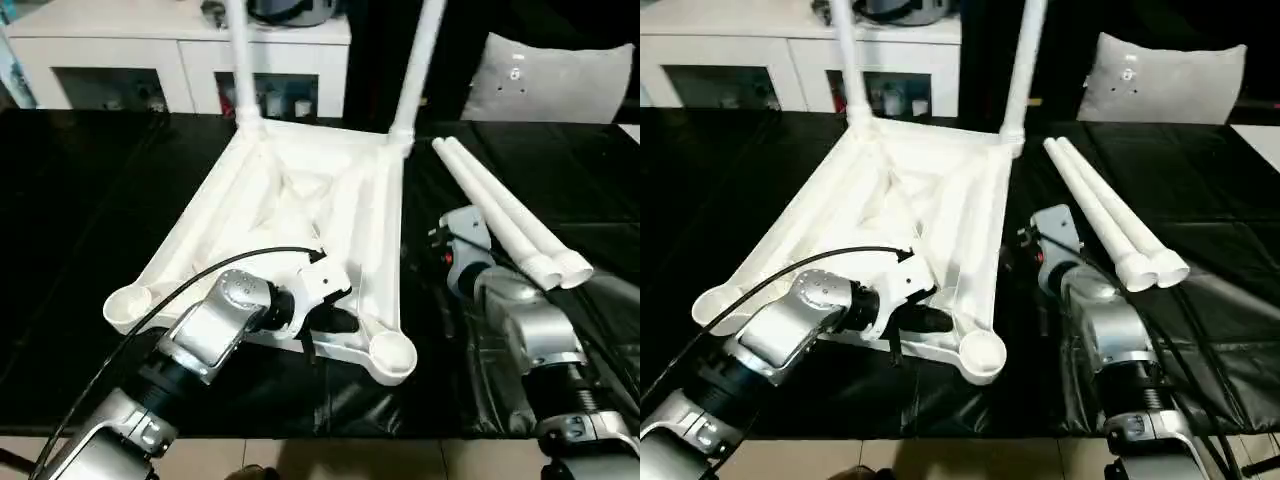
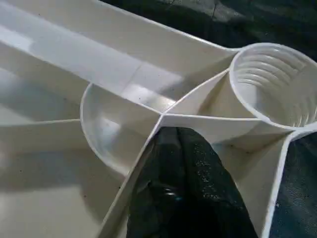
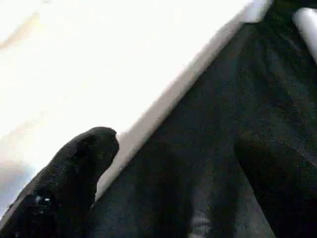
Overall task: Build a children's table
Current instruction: Rotate table base
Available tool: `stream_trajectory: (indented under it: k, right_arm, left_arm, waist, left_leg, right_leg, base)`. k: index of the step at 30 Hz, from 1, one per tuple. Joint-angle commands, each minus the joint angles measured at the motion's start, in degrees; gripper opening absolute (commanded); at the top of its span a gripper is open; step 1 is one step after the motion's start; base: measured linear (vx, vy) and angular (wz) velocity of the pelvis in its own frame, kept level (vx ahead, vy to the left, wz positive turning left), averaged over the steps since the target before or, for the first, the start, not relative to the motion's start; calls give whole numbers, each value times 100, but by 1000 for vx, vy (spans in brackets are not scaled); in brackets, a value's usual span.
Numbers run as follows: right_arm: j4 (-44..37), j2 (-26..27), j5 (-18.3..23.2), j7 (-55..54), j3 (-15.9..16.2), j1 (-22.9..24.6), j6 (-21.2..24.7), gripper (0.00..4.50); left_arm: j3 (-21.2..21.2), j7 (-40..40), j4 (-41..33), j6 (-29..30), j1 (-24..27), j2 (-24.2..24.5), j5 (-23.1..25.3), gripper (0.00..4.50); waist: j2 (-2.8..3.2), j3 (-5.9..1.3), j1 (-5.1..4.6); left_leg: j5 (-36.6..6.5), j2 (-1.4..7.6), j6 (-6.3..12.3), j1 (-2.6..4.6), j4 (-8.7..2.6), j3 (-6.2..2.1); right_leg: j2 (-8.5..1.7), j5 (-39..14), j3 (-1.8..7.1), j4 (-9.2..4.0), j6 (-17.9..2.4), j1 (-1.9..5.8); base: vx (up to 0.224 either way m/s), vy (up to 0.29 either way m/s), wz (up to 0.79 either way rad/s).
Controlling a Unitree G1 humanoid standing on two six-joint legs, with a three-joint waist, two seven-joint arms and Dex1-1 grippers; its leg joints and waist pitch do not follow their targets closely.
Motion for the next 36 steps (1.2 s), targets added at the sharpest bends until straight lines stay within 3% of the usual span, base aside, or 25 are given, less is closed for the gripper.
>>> stream_trajectory:
  k: [1, 5, 6, 7, 9, 10, 12, 16, 20, 23, 32, 33, 36]
  right_arm:
    - [531, 98, -97, 234, 241, -157, -190, 450]
    - [955, 222, -310, 118, 380, -403, -488, 450]
    - [1059, 248, -350, -38, 315, -528, -547, 450]
    - [1066, 253, -328, -80, 262, -554, -566, 450]
    - [1101, 258, -209, -293, -4, -657, -670, 450]
    - [1122, 253, -146, -432, -157, -700, -736, 450]
    - [1236, 213, -70, -644, -379, -766, -989, 450]
    - [1457, 163, 148, -895, -769, -834, -1306, 450]
    - [2177, 28, -186, -852, -449, -919, -1171, 450]
    - [2673, 125, -458, -820, -190, -1008, -1126, 450]
    - [3354, 689, -429, -554, -122, -1523, -1606, 450]
    - [3395, 754, -435, -494, -89, -1596, -1687, 450]
    - [3470, 847, -430, -384, -61, -1697, -1823, 450]
  left_arm:
    - [-244, -215, -12, -21, -20, 33, 96, 6]
    - [-227, -209, 12, -62, -56, 51, 125, 6]
    - [-232, -186, 21, -109, -87, 106, 200, 6]
    - [-237, -192, 8, -113, -91, 130, 217, 6]
    - [-240, -218, -64, -121, -97, 248, 274, 6]
    - [-230, -225, -111, -132, -87, 316, 299, 6]
    - [-191, -267, -206, -127, -67, 431, 304, 6]
    - [-72, -438, -458, -110, -23, 694, 245, 6]
    - [-136, -821, -722, -127, 43, 871, 95, 6]
    - [-245, -776, -694, -143, 65, 728, 109, 6]
    - [-469, -688, -646, -153, 140, 400, 177, 6]
    - [-433, -645, -610, -180, 138, 362, 185, 6]
    - [-334, -565, -543, -206, 116, 312, 171, 6]
  waist:
    - [13, -374, 0]
    - [22, -370, 11]
    - [-18, -365, 15]
    - [-18, -365, 15]
    - [12, -363, 23]
    - [-33, -367, 25]
    - [-6, -367, 38]
    - [-8, -384, 45]
    - [6, -398, 49]
    - [18, -401, 31]
    - [8, -389, -39]
    - [-21, -392, -59]
    - [-35, -404, -118]
  left_leg:
    - [-1278, 547, 88, 270, -374, -272]
    - [-1337, 556, 23, 281, -394, -269]
    - [-1323, 563, 22, 272, -402, -273]
    - [-1323, 563, 22, 272, -402, -273]
    - [-1350, 560, -20, 290, -411, -263]
    - [-1329, 570, -28, 294, -420, -256]
    - [-1261, 555, -16, 293, -412, -252]
    - [-1019, 542, 85, 277, -387, -241]
    - [-863, 521, 186, 265, -351, -227]
    - [-897, 519, 198, 246, -335, -224]
    - [-1237, 544, 113, 237, -380, -248]
    - [-1156, 544, 159, 217, -365, -244]
    - [-933, 537, 348, 201, -332, -235]
  right_leg:
    - [-471, 232, 186, -491, -1570, 98]
    - [-455, 34, 181, -483, -1608, 71]
    - [-457, -13, 177, -471, -1590, 71]
    - [-457, -13, 177, -471, -1590, 71]
    - [-452, -88, 184, -479, -1528, 56]
    - [-453, -46, 186, -479, -1493, 54]
    - [-450, 10, 180, -468, -1470, 52]
    - [-447, 315, 172, -442, -1458, 60]
    - [-435, 490, 149, -427, -1582, 65]
    - [-441, 534, 154, -423, -1655, 69]
    - [-454, 272, 152, -425, -1662, 62]
    - [-468, 344, 154, -415, -1679, 79]
    - [-461, 597, 147, -401, -1727, 82]
  base:
    - [0, 0, 0]
    - [0, 0, 0]
    - [0, 0, 0]
    - [0, 0, 0]
    - [0, 0, 0]
    - [0, 0, 0]
    - [0, 0, 0]
    - [0, 0, 0]
    - [0, 0, 0]
    - [0, 0, 0]
    - [0, 0, 0]
    - [0, 0, 0]
    - [0, 0, 0]
